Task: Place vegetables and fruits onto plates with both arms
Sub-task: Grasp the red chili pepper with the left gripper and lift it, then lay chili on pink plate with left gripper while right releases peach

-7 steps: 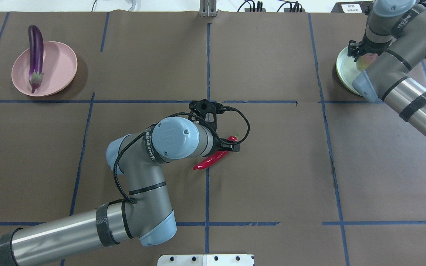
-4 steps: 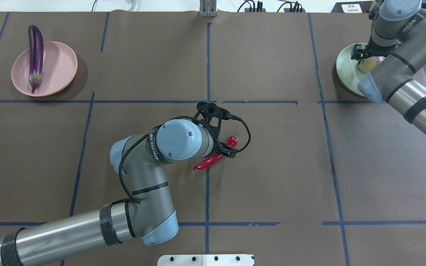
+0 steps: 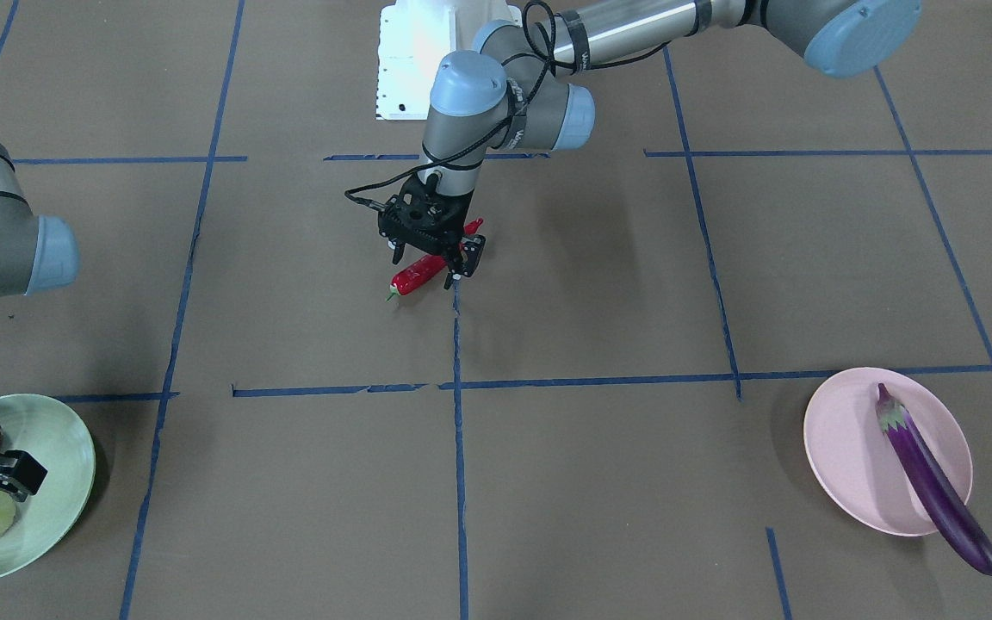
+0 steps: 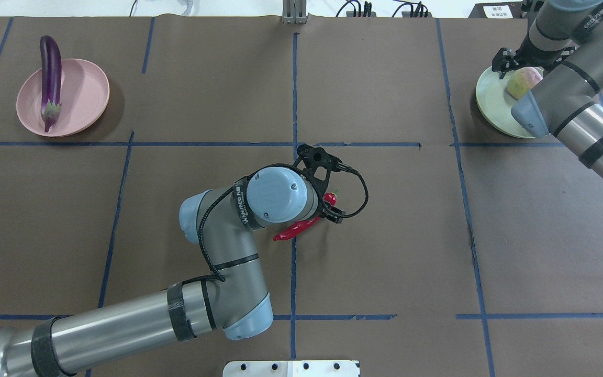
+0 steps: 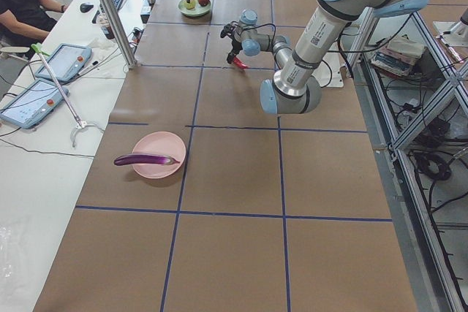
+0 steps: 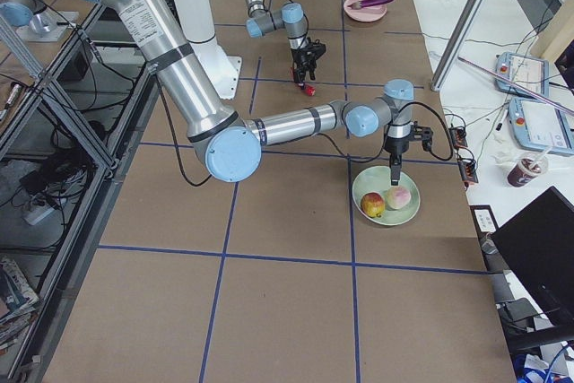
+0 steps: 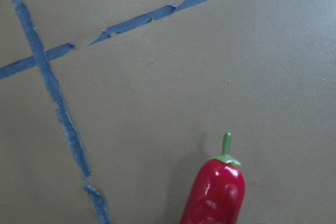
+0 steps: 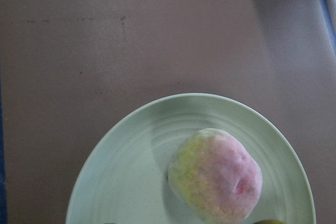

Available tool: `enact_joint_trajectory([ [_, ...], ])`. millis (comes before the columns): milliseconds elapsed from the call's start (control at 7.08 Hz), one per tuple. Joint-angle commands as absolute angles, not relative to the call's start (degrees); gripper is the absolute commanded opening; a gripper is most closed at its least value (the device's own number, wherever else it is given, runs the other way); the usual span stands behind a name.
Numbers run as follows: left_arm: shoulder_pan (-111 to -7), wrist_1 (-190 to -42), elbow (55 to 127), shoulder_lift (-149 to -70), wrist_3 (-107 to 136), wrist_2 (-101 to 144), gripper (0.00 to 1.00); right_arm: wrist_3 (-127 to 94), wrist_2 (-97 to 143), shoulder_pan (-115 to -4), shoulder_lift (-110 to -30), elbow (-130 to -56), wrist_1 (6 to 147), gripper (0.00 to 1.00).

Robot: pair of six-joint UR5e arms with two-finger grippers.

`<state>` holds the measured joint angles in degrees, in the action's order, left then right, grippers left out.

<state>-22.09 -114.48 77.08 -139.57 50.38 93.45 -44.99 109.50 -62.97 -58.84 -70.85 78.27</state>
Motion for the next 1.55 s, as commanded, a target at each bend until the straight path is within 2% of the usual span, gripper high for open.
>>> enact_joint_trajectory([
  [0, -22.0, -114.4, 75.8, -140.5, 50.7, 93.5, 0.49, -45.0, 110.5, -63.1, -59.0, -71.2, 78.3, 1.0],
  [141, -21.9, -114.4, 75.4, -140.5, 50.7, 93.4, 0.47, -45.0, 110.5, -63.1, -59.0, -71.2, 78.3, 1.0],
  [282, -21.7, -114.4, 75.3, -140.5, 51.0, 93.5, 0.33, -45.0, 110.5, -63.1, -59.1, -71.3, 78.3, 1.0],
  [424, -21.9, -114.6, 75.7, -140.5, 51.1, 93.5, 0.09, -45.1, 111.4, -63.4, -58.9, -71.9, 78.3, 1.0],
  [565, -23.0, -114.3, 77.2, -140.5, 51.1, 93.7, 0.04, -45.3, 113.7, -63.9, -59.1, -75.1, 80.7, 1.0],
  [847, -31.8, -113.9, 80.8, -136.3, 52.3, 93.9, 0.04, -45.8, 119.1, -63.5, -60.9, -90.4, 92.8, 1.0],
  [988, -36.6, -113.8, 84.3, -130.1, 58.0, 94.0, 0.04, -45.7, 126.0, -63.5, -65.5, -97.8, 93.2, 1.0],
  [1271, -48.0, -113.4, 84.1, -122.3, 58.7, 99.7, 0.04, -46.4, 130.9, -60.6, -69.1, -105.9, 93.2, 1.0],
  [1412, -55.4, -112.3, 79.8, -121.3, 58.6, 104.8, 0.04, -50.5, 130.7, -58.6, -70.1, -107.8, 92.7, 1.0],
])
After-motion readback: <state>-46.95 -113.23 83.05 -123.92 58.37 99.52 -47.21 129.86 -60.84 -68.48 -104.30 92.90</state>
